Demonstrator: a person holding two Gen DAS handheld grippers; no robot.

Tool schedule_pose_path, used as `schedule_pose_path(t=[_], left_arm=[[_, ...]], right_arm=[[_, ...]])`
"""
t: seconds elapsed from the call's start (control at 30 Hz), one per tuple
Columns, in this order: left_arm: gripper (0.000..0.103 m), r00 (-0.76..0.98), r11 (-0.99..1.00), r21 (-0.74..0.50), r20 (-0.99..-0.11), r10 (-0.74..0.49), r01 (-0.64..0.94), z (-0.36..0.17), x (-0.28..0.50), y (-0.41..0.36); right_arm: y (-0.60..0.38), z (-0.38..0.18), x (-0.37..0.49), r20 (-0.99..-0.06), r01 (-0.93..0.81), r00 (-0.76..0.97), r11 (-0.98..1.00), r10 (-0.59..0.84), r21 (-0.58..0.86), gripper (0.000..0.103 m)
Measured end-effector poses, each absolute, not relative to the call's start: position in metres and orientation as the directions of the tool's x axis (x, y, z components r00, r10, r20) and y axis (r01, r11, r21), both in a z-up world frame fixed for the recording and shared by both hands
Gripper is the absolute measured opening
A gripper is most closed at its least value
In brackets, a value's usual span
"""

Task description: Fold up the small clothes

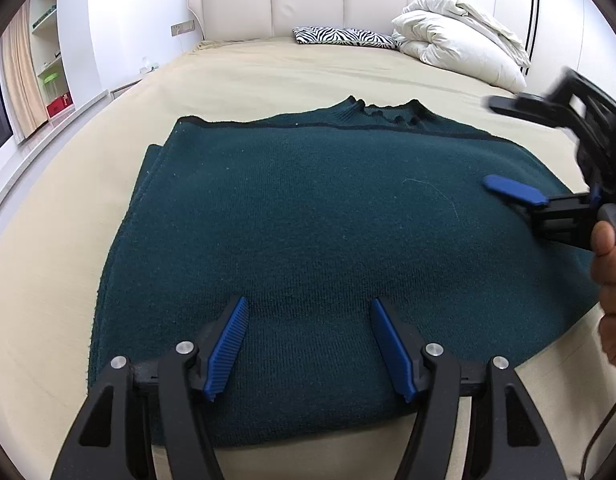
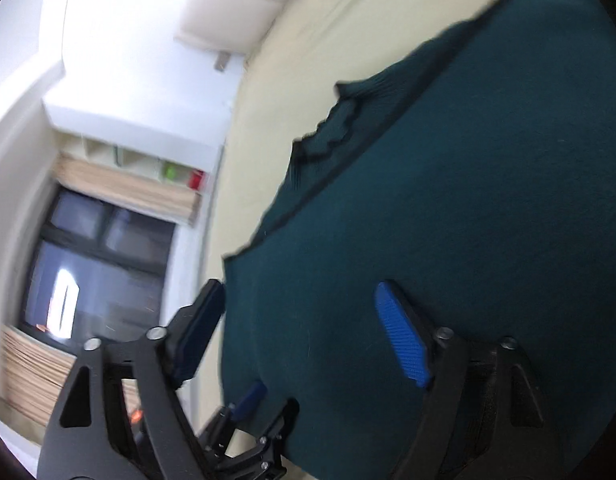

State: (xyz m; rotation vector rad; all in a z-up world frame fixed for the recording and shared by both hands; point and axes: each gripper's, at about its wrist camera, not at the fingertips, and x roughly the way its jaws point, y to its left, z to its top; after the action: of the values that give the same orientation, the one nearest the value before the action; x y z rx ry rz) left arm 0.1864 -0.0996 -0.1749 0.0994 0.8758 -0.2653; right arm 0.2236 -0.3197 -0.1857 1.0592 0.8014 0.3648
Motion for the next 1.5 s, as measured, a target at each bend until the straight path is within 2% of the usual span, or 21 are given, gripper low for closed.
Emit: schedule_pose_path(t=[0.03,0.1,0.23,0.4,0.47,0.6,0.7,0.9,1.0,1.17,1.33,1.43,1.5], left_arm=[[0.067,0.609,0.962,-0.027,-0.769,-0.193,0.270,-0.175,0.187,-0.099],[0.067,0.607,0.961,-0.046,-0.767,-0.209,0.273,-0.174,0.187,-0.097],[0.068,0.590,0.954,-0.103,-0.766,-0.256,0.281,-0.169,0.188,-0.091],[0.068,0.583,0.943,-0.221,-0.744,-0.328,0.248,-0.140,0.186,-0.083],[0.069,0.575,0.934,-0.248,-0.737,-0.355,0.259,-0.131,0.188,-0.088],[0.069,0.526,0.909,-0.303,-0.744,-0.413,0.286,-0.132,0.203,-0.105],[0.067,0.465,0.889,-0.371,-0.758,-0.456,0.267,-0.148,0.222,-0.114],[0.067,0.468,0.871,-0.422,-0.735,-0.490,0.250,-0.145,0.245,-0.132],[0.064,0.465,0.859,-0.426,-0.723,-0.512,0.284,-0.143,0.249,-0.144],[0.063,0.428,0.848,-0.432,-0.734,-0.528,0.306,-0.157,0.253,-0.158],[0.059,0.414,0.839,-0.446,-0.731,-0.542,0.311,-0.166,0.256,-0.156],[0.056,0.408,0.830,-0.466,-0.723,-0.557,0.307,-0.167,0.254,-0.147],[0.056,0.411,0.824,-0.482,-0.714,-0.567,0.300,-0.166,0.250,-0.142]], right_arm=[[-0.331,-0.184,0.216,-0.401,0.110,0.694,0.463,0.598,0.880,0.068],[-0.359,-0.181,0.194,-0.452,0.180,0.746,0.505,0.490,0.844,0.070],[-0.405,-0.172,0.127,-0.462,0.253,0.801,0.484,0.381,0.838,0.071],[-0.419,-0.169,0.045,-0.423,0.277,0.849,0.416,0.317,0.866,0.073],[-0.413,-0.177,0.024,-0.436,0.305,0.844,0.388,0.313,0.870,0.074],[-0.404,-0.193,0.012,-0.520,0.409,0.804,0.367,0.289,0.836,0.074],[-0.401,-0.207,0.018,-0.525,0.428,0.809,0.348,0.265,0.834,0.074],[-0.410,-0.216,0.037,-0.511,0.454,0.823,0.254,0.249,0.854,0.074],[-0.409,-0.213,0.039,-0.459,0.417,0.855,0.206,0.243,0.885,0.074],[-0.405,-0.212,0.051,-0.453,0.403,0.856,0.227,0.249,0.887,0.074],[-0.412,-0.217,0.058,-0.407,0.373,0.882,0.178,0.238,0.911,0.074],[-0.413,-0.210,0.058,-0.454,0.408,0.856,0.217,0.245,0.887,0.071],[-0.416,-0.195,0.045,-0.497,0.436,0.845,0.282,0.198,0.854,0.072]])
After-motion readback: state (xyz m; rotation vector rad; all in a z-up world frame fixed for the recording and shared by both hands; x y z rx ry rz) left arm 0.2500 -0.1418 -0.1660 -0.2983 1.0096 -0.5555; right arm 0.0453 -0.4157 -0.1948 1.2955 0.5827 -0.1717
